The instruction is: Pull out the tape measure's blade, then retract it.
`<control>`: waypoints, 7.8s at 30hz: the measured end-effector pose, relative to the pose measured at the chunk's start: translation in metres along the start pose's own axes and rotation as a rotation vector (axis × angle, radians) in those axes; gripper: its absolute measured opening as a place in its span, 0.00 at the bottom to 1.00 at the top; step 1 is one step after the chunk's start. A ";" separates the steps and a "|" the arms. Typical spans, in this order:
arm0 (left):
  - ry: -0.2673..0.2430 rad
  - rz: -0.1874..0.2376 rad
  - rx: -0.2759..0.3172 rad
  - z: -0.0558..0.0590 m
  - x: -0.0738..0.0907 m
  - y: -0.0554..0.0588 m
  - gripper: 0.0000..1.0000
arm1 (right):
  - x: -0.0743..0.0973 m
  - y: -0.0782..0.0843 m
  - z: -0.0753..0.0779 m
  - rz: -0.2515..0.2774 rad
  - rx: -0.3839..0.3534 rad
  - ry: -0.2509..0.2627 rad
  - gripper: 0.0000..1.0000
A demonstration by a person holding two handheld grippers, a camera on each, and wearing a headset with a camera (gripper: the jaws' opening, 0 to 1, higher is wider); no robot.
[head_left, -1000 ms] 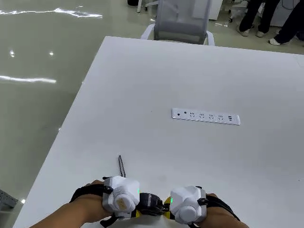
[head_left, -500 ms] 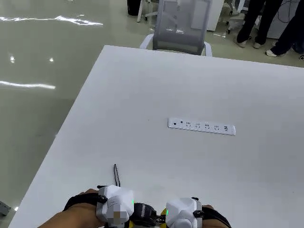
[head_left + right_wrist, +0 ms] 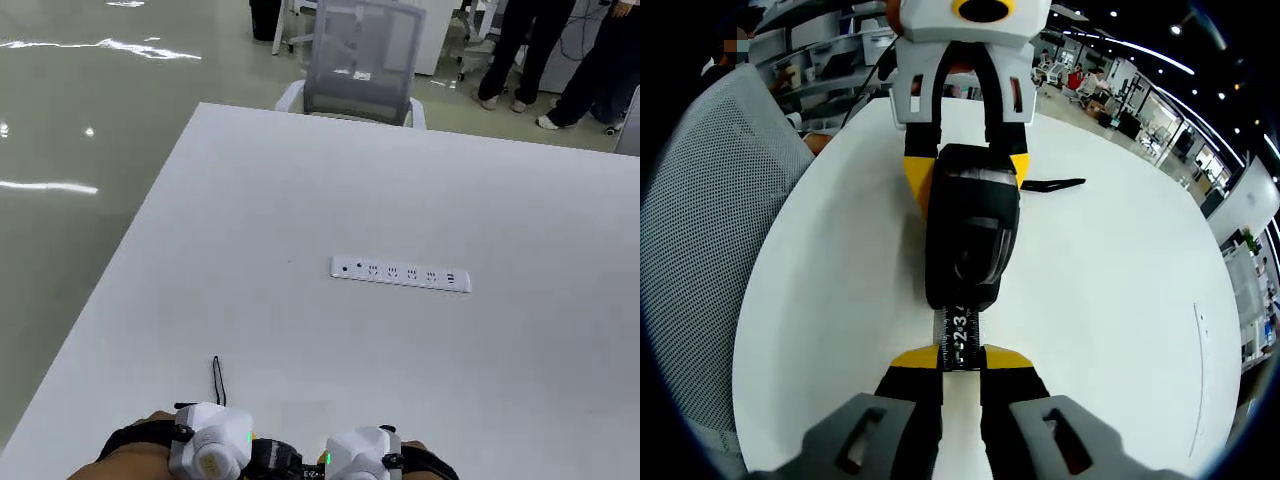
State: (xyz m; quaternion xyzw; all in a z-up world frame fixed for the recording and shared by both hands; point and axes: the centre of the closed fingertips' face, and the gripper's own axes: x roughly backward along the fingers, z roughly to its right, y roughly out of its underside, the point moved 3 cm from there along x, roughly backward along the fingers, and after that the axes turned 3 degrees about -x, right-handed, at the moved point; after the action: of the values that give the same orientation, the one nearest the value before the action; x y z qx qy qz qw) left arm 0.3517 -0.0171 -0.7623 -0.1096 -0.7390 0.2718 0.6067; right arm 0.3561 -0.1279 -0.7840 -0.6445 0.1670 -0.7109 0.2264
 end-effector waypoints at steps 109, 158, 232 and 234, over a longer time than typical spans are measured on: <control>0.002 -0.009 -0.001 0.000 -0.001 -0.001 0.27 | 0.035 0.053 0.001 -0.045 -0.068 0.029 0.12; 0.006 -0.007 0.018 0.001 -0.001 0.000 0.27 | 0.053 0.075 -0.001 -0.050 -0.085 0.026 0.12; 0.001 -0.008 0.033 0.001 -0.003 -0.001 0.27 | 0.077 0.116 0.004 -0.082 -0.092 0.036 0.12; 0.002 -0.008 0.033 0.001 -0.003 -0.001 0.27 | 0.077 0.116 0.004 -0.083 -0.093 0.037 0.12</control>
State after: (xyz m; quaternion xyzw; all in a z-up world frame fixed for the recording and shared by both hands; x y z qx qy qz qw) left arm 0.3518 -0.0196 -0.7638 -0.0970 -0.7343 0.2814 0.6100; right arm 0.3674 -0.2672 -0.7800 -0.6473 0.1772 -0.7231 0.1634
